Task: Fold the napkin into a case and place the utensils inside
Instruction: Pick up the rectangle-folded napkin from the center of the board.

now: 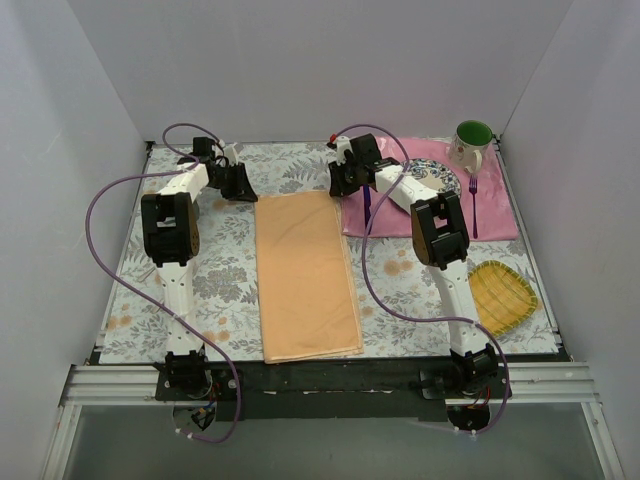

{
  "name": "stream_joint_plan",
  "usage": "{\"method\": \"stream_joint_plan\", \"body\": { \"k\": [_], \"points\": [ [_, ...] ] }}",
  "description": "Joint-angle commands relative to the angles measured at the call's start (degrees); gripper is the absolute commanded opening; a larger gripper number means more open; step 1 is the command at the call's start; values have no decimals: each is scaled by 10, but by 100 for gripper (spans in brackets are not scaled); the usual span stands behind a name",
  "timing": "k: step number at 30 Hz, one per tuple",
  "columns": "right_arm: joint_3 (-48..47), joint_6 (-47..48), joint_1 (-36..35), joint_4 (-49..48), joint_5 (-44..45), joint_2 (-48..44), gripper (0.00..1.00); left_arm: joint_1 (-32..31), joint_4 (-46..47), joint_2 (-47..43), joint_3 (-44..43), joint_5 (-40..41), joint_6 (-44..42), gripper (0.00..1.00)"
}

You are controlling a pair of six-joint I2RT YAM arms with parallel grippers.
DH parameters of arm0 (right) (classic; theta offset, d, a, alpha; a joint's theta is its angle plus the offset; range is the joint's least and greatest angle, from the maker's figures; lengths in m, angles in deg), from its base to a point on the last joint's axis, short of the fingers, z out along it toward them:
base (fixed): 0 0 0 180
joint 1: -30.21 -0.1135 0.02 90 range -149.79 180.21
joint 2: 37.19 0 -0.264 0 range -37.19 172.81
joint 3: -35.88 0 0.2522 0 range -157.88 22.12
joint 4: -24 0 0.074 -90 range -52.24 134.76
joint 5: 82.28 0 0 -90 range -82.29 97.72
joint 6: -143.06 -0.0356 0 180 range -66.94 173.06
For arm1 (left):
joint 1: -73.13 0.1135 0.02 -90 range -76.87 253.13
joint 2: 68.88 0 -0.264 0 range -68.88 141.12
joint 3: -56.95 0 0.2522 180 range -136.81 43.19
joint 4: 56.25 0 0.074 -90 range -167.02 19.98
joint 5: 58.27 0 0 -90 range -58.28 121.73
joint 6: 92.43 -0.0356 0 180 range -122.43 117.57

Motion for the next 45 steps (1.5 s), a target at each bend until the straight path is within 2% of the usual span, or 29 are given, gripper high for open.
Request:
{"method": "stream_joint_plan", "body": {
  "k": [1,3,4,9,16,20,26,32,36,37,38,42,45],
  "points": [
    [-18,3,-4,-8,-19,15,21,4,-4,-13,-24,1,-4,22],
    [-22,6,-5,-8,-22,18,12,4,-2,-9,-27,1,-2,21],
    [-22,6,-4,-9,-23,19,2,4,-2,-7,-28,0,-2,14],
    [-36,8,-4,-22,-33,14,1,4,5,-2,-38,6,-3,1],
    [-65,5,5,-68,-48,-5,1,4,9,-1,-91,-11,-9,0],
    [-65,0,14,-93,-66,-36,1,5,6,-31,-90,-31,-48,0],
    [-22,6,16,-79,-117,-91,1,9,1,-106,-23,-68,-104,0],
    [56,16,15,-42,-168,-154,1,10,-31,-206,98,-91,-217,0],
    [94,17,12,-23,-184,-178,1,9,-8,-256,182,-82,-240,0],
    [68,18,10,-7,-165,-170,24,8,-5,-256,188,-80,-228,0],
    [53,18,10,5,-158,-150,36,9,4,-253,187,-77,-222,0],
    [28,15,7,-14,-111,-114,55,9,6,-213,150,-71,-190,0],
    [-5,19,3,-20,-97,-74,57,9,9,-194,136,-69,-184,0]
  ]
}}
